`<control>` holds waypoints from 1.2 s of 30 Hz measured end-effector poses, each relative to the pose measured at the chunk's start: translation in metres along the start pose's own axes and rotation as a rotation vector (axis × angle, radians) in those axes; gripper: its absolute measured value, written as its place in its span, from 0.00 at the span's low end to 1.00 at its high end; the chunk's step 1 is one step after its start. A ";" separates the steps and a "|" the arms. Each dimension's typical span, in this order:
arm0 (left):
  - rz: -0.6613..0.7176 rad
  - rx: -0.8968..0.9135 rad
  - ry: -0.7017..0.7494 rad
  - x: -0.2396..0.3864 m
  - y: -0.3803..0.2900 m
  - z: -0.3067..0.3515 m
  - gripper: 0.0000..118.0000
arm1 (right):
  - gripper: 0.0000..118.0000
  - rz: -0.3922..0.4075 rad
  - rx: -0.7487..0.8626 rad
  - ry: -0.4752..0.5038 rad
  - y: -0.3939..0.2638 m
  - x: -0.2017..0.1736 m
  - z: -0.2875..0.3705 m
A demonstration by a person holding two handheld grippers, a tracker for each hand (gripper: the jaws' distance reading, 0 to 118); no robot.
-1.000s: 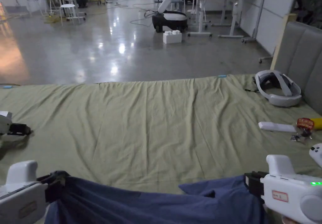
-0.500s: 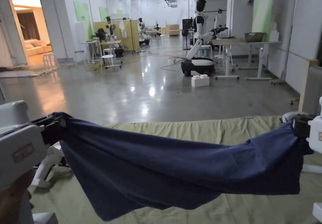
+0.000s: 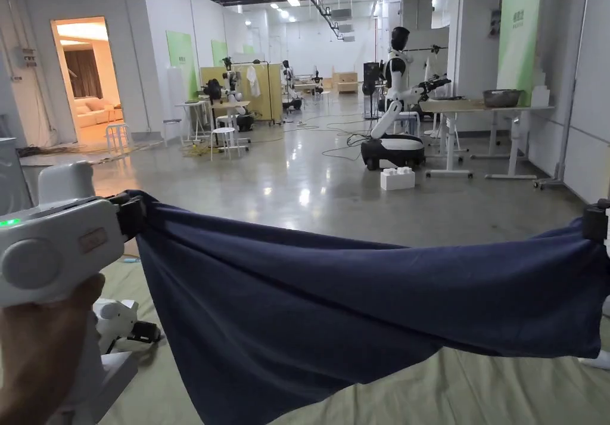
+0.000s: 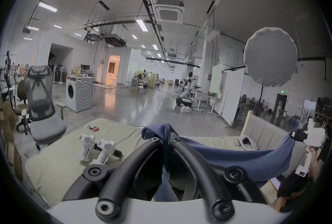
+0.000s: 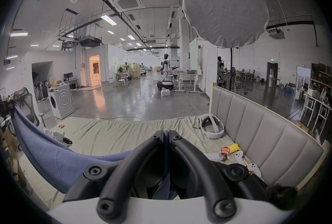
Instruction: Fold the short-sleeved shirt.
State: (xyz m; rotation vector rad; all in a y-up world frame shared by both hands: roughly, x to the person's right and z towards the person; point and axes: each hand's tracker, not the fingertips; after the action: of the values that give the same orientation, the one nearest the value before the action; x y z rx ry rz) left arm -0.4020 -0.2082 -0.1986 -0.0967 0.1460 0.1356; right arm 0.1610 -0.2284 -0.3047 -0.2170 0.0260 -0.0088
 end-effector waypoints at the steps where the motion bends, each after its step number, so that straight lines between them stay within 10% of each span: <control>1: -0.003 -0.012 0.003 0.002 0.000 -0.008 0.05 | 0.05 0.010 -0.010 -0.009 0.001 -0.003 -0.007; 23: -0.017 -0.250 0.037 0.003 -0.120 -0.141 0.05 | 0.05 0.040 -0.237 0.006 -0.073 -0.034 -0.158; 36: 0.094 -0.455 -0.009 -0.045 -0.309 0.019 0.05 | 0.05 -0.057 -0.466 0.035 -0.298 0.007 -0.036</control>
State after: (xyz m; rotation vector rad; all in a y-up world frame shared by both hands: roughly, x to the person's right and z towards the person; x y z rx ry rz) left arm -0.3996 -0.5170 -0.1468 -0.5428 0.1091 0.2612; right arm 0.1651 -0.5271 -0.2758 -0.6840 0.0565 -0.0638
